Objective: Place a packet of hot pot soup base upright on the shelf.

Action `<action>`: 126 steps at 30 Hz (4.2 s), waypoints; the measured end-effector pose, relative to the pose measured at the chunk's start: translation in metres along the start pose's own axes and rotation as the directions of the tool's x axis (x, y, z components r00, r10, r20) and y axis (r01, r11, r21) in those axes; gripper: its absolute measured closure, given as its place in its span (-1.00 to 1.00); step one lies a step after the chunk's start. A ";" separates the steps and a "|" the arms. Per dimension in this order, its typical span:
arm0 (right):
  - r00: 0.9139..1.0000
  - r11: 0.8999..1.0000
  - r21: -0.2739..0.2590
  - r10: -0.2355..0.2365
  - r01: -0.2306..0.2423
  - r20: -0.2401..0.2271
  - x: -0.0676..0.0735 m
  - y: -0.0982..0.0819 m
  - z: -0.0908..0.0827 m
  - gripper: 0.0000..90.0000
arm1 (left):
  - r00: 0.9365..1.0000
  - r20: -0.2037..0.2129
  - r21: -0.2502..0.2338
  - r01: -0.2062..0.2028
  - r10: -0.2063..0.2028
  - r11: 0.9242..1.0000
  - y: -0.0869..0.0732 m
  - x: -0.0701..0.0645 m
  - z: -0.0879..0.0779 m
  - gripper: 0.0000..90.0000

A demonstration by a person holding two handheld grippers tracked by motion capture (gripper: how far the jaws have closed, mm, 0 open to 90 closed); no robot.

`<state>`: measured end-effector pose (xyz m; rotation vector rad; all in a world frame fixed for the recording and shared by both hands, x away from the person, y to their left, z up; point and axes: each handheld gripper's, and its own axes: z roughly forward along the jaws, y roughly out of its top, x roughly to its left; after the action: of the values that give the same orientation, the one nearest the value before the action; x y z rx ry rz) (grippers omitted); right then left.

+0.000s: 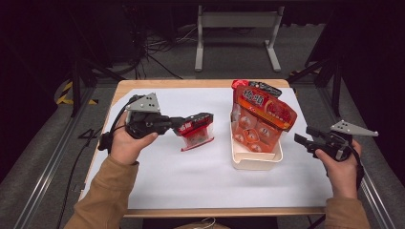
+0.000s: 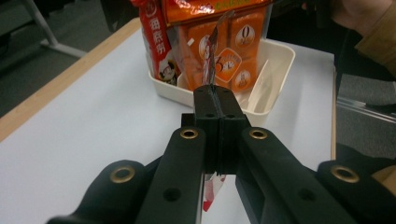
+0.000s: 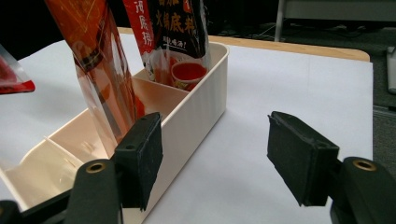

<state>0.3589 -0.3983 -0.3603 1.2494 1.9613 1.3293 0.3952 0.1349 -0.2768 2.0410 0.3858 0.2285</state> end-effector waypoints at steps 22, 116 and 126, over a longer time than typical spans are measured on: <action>1.000 0.999 0.037 -0.023 0.023 -0.009 -0.004 0.003 0.016 -0.22 | 0.995 0.079 0.007 -0.063 0.062 0.998 0.029 -0.010 0.023 1.00; 1.000 1.000 0.022 0.003 -0.002 -0.020 -0.013 0.004 0.013 -0.25 | 0.923 0.296 -0.033 -0.249 0.248 0.968 0.075 -0.056 0.155 1.00; 1.000 1.000 0.023 0.004 -0.003 -0.020 -0.013 0.003 0.014 -0.26 | 0.928 0.299 -0.006 -0.233 0.224 0.972 0.065 -0.053 0.167 1.00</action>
<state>0.3774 -0.4030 -0.3646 1.2554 1.9947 1.3292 0.4110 -0.0500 -0.2999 2.1090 -0.0386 0.0531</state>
